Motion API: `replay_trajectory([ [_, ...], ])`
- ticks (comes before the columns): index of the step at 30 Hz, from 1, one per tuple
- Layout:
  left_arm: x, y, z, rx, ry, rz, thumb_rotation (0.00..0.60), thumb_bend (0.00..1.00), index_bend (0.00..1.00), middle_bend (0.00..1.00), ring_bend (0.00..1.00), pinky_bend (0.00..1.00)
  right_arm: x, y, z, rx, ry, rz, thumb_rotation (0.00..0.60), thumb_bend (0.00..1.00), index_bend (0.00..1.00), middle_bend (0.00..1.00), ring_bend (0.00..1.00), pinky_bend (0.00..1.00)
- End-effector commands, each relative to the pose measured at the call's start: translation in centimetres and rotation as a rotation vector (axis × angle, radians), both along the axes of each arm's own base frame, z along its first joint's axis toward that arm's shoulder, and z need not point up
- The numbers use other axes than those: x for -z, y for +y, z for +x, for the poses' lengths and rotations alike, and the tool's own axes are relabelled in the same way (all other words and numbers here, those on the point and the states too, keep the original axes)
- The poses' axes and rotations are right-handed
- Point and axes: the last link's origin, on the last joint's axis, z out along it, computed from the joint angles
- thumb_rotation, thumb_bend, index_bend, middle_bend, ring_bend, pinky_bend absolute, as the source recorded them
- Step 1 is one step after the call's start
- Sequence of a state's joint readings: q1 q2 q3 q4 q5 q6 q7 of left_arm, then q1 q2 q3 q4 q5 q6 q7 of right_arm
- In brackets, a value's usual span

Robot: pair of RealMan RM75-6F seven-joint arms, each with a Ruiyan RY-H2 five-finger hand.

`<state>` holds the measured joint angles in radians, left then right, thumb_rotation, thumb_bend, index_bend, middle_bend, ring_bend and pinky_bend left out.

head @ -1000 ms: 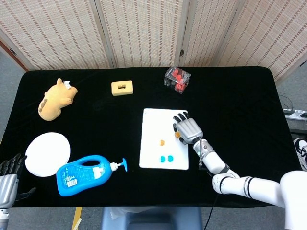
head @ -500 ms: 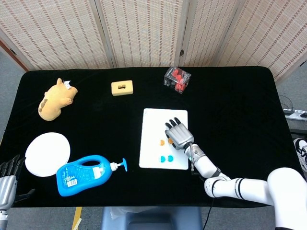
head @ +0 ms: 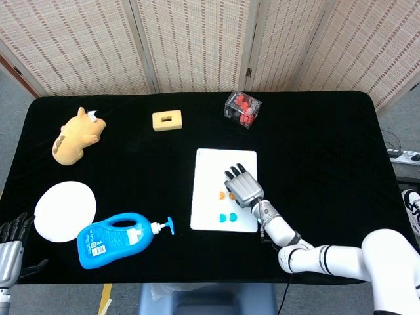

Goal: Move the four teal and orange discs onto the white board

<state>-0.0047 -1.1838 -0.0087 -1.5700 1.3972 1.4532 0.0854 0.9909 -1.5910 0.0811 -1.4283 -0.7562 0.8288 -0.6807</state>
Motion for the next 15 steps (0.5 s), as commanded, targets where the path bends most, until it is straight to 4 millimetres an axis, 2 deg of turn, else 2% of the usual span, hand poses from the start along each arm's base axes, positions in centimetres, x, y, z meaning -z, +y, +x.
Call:
replay_trajectory([
  [1, 0.0, 0.0, 0.0, -0.001, -0.001, 0.002, 0.6, 0.16, 0.11, 0.03, 0.07, 0.0, 0.1, 0.0, 0.0, -0.001, 0.004, 0.002, 0.6, 0.43, 0.45, 0.14, 0.05, 0.0],
  [11, 0.1, 0.1, -0.1, 0.0, -0.002, -0.004, 0.6, 0.16, 0.11, 0.03, 0.07, 0.0, 0.2, 0.1, 0.0, 0.0, 0.01, 0.004, 0.6, 0.43, 0.35, 0.14, 0.06, 0.0],
  [15, 0.0, 0.2, -0.1, 0.005, 0.001, -0.004, 0.6, 0.16, 0.11, 0.03, 0.07, 0.0, -1.1, -0.2, 0.5, 0.014, -0.053, -0.03, 0.6, 0.43, 0.33, 0.14, 0.06, 0.0],
])
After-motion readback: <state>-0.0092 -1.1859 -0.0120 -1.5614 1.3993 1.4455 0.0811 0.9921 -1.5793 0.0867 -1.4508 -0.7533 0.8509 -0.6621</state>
